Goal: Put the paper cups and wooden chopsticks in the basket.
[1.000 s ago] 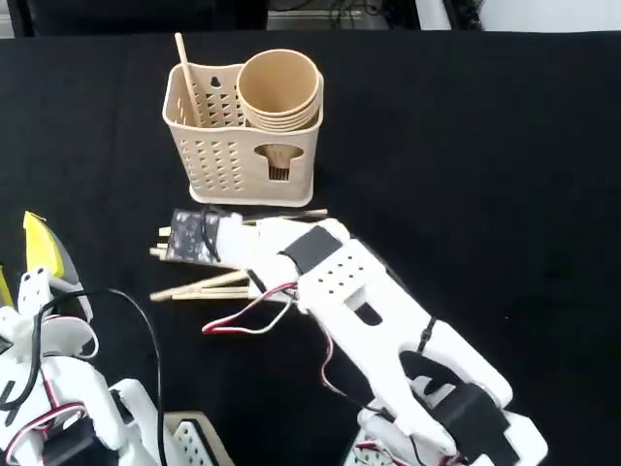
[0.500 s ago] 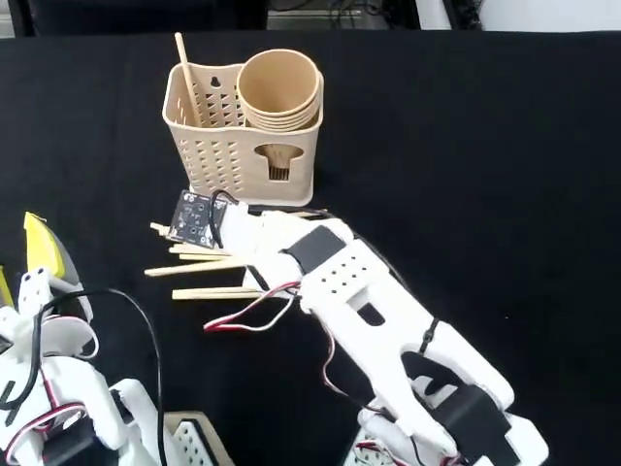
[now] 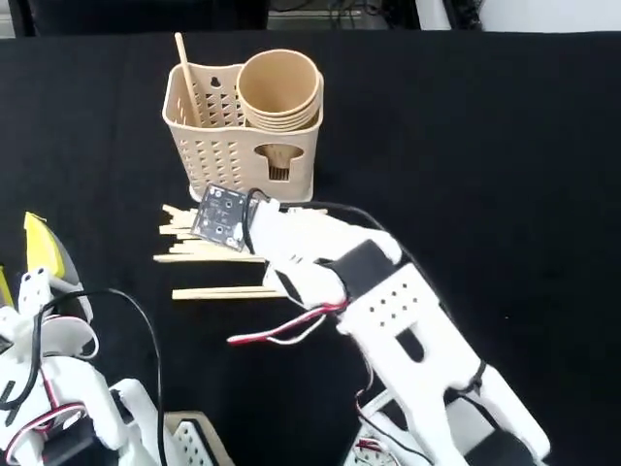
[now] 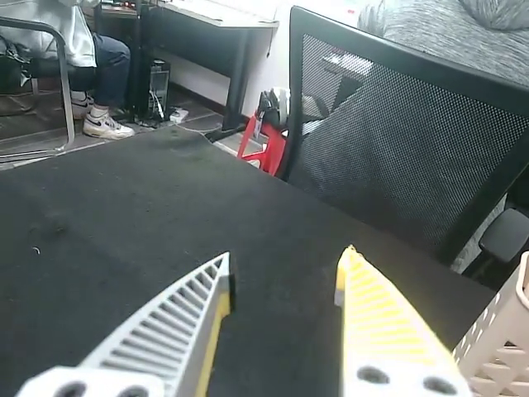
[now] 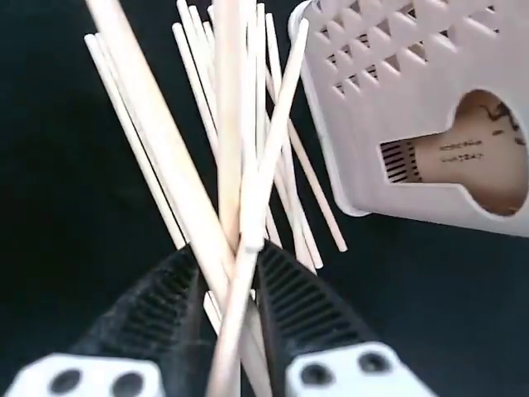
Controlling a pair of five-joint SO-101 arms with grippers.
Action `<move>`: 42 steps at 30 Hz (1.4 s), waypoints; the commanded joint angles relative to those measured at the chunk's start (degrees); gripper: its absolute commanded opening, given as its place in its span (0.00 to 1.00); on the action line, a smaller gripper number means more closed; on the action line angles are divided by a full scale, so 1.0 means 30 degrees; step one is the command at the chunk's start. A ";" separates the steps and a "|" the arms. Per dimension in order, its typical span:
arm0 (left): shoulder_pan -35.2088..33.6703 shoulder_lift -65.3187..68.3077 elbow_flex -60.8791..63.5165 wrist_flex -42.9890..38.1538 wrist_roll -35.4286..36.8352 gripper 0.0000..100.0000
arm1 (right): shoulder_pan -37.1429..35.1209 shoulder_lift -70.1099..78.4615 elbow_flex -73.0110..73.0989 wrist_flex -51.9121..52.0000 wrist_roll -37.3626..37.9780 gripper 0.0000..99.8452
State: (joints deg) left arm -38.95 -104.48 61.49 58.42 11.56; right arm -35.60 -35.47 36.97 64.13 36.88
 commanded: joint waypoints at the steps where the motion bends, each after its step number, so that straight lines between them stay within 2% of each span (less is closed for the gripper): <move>1: -0.0073 0.0000 -0.0073 0.0029 0.0059 0.21 | -0.0322 -0.0923 -0.0425 0.0469 -0.0029 0.01; 13: -0.0161 0.0000 -0.0249 0.0527 0.0059 0.21 | -0.0381 -0.2418 -0.3150 0.4190 0.0059 0.01; 16: -0.0161 0.0000 -0.0249 0.0527 0.0059 0.21 | 0.0469 -0.2095 -0.3971 0.5363 0.0498 0.01; 21: -0.0161 0.0000 -0.0220 0.0527 0.0029 0.21 | 0.1846 -0.2183 -0.4410 0.5744 0.1407 0.01; 28: -0.0132 0.0000 -0.0132 0.0527 0.0029 0.21 | 0.1788 -0.2154 -0.5114 0.5802 0.1201 0.01; 32: -0.0103 0.0000 -0.0132 0.0527 0.0029 0.21 | 0.1758 -0.2183 -0.5993 0.5744 0.0264 0.01; 37: -0.0103 0.0000 -0.0103 0.0527 0.0029 0.21 | 0.0762 -0.2183 -0.7546 0.5861 -0.0703 0.01; 42: -0.0132 0.0000 -0.0103 0.0557 0.0029 0.21 | 0.0733 -0.1275 -0.9626 0.5890 -0.0908 0.01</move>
State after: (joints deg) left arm -38.95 -104.48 61.49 59.82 11.56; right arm -32.70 -41.19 13.41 81.36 34.51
